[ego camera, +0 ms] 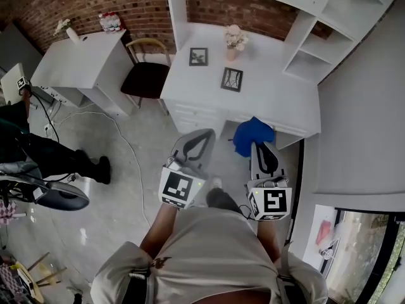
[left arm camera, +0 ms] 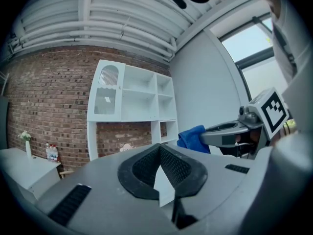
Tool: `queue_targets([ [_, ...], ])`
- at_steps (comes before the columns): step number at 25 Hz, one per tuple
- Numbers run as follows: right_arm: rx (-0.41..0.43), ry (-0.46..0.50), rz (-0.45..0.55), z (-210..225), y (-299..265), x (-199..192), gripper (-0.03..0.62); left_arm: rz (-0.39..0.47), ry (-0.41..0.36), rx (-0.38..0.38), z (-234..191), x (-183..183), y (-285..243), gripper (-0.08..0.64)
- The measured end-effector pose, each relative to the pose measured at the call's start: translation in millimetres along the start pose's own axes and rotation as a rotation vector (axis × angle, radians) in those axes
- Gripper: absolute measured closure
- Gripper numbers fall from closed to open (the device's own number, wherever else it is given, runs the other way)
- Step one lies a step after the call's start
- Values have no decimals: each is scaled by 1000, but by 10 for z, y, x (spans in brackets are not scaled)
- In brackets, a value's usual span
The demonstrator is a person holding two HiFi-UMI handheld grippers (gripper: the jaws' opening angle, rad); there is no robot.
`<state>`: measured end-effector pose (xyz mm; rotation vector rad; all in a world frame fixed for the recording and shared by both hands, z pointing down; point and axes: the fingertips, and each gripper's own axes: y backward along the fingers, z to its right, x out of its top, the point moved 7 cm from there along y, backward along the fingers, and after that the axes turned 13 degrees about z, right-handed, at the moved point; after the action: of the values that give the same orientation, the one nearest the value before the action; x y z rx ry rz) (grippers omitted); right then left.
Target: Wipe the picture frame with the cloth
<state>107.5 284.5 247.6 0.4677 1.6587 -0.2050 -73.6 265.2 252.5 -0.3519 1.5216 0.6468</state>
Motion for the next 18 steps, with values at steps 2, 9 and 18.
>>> queue_targets([
  [2, 9, -3, 4, 84, -84, -9, 569, -2, -4, 9, -33, 1, -104, 564],
  [9, 39, -28, 8, 437, -308, -128, 569, -17, -13, 39, -41, -98, -489, 565],
  [18, 77, -55, 10, 746, -551, -256, 569, -36, -21, 76, -58, -219, -800, 565],
])
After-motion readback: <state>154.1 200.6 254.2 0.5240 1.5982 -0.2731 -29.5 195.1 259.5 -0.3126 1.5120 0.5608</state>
